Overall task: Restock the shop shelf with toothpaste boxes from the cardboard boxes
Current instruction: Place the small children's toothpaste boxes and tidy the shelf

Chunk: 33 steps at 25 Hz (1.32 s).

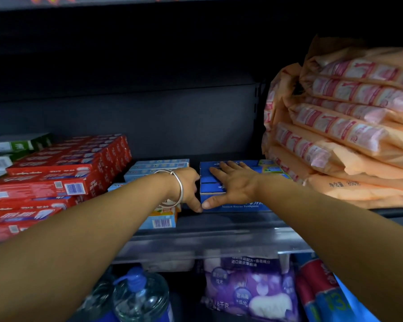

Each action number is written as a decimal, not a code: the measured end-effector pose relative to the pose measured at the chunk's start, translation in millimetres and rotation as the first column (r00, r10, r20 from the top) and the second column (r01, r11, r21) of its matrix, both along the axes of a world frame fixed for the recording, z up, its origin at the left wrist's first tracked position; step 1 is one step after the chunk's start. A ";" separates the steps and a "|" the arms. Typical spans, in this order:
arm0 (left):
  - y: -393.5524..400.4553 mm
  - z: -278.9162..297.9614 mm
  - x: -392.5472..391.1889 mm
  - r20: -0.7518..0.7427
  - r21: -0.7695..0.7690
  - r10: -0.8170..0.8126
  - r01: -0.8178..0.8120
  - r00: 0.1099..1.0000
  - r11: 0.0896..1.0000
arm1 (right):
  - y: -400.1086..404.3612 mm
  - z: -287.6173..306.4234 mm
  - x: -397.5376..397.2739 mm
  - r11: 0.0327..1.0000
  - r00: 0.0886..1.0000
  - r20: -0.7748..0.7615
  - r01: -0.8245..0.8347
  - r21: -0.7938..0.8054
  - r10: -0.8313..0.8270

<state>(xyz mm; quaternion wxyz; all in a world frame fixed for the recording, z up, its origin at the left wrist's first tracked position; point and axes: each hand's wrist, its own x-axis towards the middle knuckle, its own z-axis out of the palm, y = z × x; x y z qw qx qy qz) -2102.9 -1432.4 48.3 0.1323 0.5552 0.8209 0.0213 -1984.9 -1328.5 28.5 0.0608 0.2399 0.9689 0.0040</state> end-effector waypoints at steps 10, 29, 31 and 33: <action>0.3 -0.4 1.7 -0.017 -0.001 -0.002 0.002 1.000 1.000 | -0.8 1.8 6.2 0.998 0.998 -0.017 -0.066 0.006 0.066; -54.7 13.5 -25.9 -0.066 0.311 0.080 -0.056 0.995 0.949 | -47.1 24.7 -16.2 0.979 0.982 -0.115 -0.165 -0.116 0.152; -67.8 14.3 -36.8 -0.137 0.285 0.117 -0.073 0.984 0.956 | -57.0 24.8 -26.0 0.969 0.973 -0.159 -0.191 -0.154 0.167; -79.6 14.9 -45.3 -0.215 0.249 0.119 -0.063 0.969 0.966 | -67.8 23.7 -36.8 0.972 0.974 -0.151 -0.192 -0.135 0.171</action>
